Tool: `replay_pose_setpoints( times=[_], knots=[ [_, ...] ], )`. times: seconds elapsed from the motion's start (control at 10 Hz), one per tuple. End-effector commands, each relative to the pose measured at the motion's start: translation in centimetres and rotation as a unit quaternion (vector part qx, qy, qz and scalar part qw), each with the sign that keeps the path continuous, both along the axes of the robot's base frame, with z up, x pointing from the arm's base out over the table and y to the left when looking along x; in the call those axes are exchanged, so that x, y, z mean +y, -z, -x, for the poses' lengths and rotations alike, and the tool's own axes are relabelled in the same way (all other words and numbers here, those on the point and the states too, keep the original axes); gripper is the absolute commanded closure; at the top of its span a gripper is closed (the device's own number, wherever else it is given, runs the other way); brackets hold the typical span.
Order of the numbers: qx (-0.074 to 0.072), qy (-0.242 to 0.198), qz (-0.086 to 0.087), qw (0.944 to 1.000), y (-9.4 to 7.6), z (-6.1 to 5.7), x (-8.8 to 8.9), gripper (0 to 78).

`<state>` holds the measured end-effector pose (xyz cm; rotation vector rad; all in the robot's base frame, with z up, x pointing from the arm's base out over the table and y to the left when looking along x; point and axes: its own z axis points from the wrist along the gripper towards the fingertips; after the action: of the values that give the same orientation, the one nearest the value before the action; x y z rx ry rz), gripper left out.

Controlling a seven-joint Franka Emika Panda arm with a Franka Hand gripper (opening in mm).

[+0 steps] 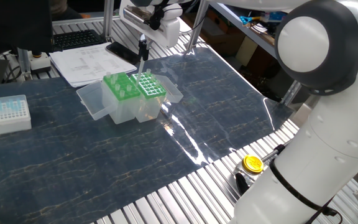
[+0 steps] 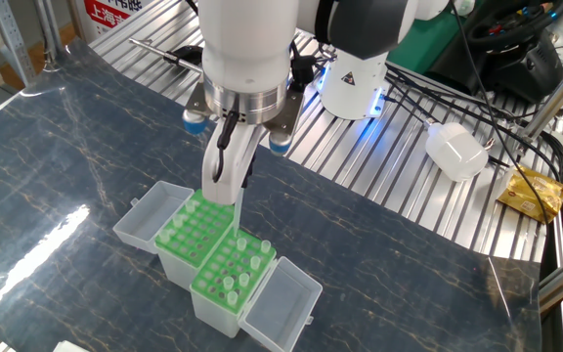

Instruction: Transfer all large pipette tips from one holder to another

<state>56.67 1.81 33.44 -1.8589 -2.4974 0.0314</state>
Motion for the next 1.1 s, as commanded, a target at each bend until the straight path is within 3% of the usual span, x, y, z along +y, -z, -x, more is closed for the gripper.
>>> replay_pose_setpoints(
  times=[0.1,1.1],
  knots=[
    [0.005,0.001,-0.001,1.0000,0.2,0.2,0.0,76.4],
    [-0.004,-0.005,0.002,1.0000,-1.1,1.5,0.7,76.4]
  ],
)
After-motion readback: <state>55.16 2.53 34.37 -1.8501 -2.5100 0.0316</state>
